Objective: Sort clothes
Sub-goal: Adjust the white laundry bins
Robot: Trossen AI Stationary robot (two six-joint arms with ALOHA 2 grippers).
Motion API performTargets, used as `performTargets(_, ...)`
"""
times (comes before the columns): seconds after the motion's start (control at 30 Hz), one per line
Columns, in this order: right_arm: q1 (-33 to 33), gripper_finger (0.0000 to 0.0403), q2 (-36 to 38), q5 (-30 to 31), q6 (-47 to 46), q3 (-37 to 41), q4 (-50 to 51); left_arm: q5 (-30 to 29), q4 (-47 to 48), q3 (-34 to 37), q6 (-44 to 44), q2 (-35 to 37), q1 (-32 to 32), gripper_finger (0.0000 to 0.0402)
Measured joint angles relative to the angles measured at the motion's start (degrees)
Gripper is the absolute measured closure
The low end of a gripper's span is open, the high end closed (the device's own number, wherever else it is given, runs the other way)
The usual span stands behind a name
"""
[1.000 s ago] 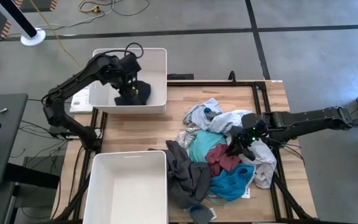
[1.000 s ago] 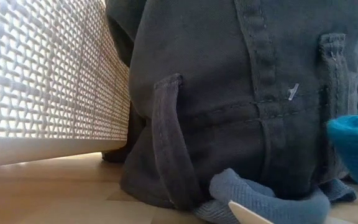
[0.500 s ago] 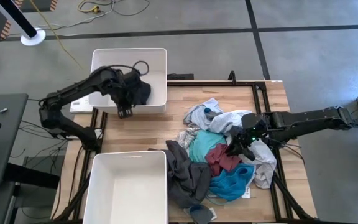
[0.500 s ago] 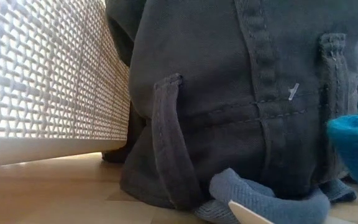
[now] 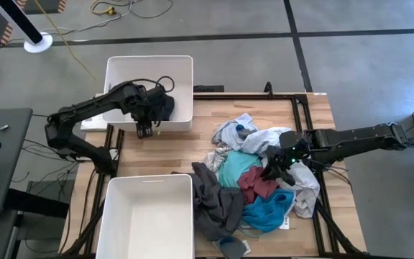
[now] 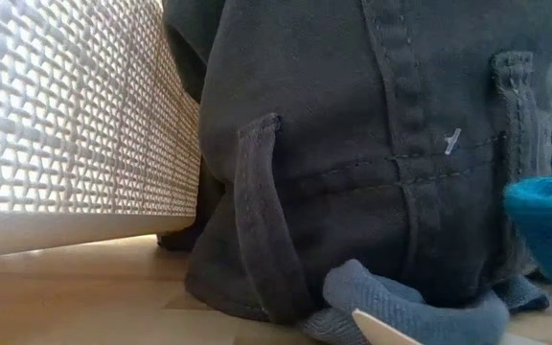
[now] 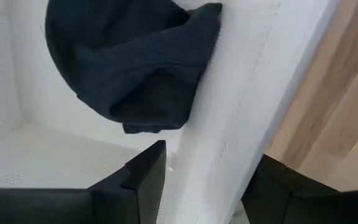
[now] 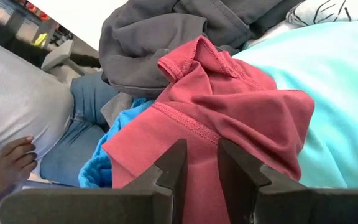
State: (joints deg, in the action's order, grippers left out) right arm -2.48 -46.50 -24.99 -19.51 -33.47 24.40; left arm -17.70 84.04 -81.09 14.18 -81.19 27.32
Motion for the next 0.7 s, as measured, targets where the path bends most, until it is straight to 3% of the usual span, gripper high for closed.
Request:
performTargets(0.1, 0.02, 0.0296, 0.00, 0.00, 0.00, 0.00, 0.00, 3.08, 0.50, 0.50, 0.62, -0.05, 0.15, 0.0265)
performTargets(0.23, 0.01, 0.0296, 0.00, 0.00, 0.00, 0.00, 0.00, 5.78, 1.73, 0.53, 1.02, -0.04, 0.05, 0.0359)
performTargets(0.3, 0.00, 0.0296, 0.01, -0.01, 0.00, 0.00, 0.00, 6.85, 2.26, 0.53, 1.13, -0.03, 0.03, 0.0387)
performTargets(0.7, 0.01, 0.0296, 0.01, 0.00, -0.01, 0.00, 0.00, 14.71, 6.25, 0.38, -3.98, 0.09, -6.77, 0.0399)
